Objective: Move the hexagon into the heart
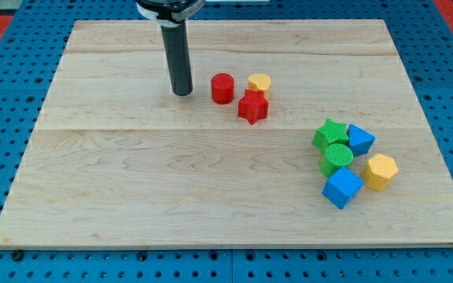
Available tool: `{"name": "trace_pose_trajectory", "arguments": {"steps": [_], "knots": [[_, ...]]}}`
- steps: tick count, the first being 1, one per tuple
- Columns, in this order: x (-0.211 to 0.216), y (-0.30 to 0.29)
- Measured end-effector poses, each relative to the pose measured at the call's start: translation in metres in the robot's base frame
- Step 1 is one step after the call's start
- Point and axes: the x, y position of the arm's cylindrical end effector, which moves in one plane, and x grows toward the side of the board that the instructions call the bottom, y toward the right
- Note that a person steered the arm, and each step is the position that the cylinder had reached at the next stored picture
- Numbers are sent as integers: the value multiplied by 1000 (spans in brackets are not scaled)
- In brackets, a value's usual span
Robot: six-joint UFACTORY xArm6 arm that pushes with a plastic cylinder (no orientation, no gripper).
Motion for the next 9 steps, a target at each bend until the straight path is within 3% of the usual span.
{"name": "trace_pose_trajectory", "arguments": {"steps": [2, 3, 5, 6, 7, 9], "knots": [[28, 63], [92, 40], [235, 191], [239, 250], [196, 276], [135, 259]]}}
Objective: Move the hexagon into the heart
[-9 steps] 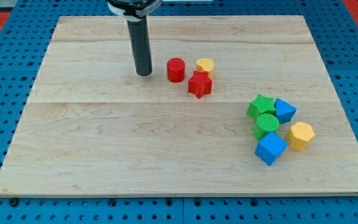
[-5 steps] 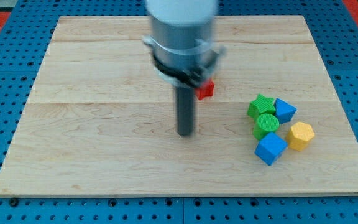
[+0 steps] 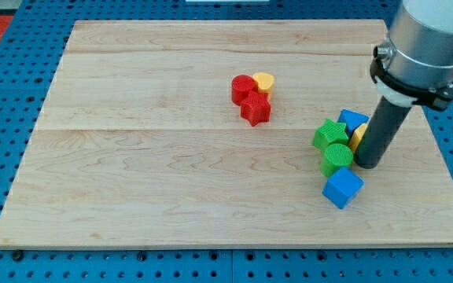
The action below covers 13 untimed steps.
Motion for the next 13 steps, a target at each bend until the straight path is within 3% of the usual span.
{"name": "trace_pose_trajectory", "arguments": {"steps": [2, 7, 8, 10, 13], "knots": [[-40, 4], [-54, 68], [-75, 62], [-82, -8], [-95, -20]]}}
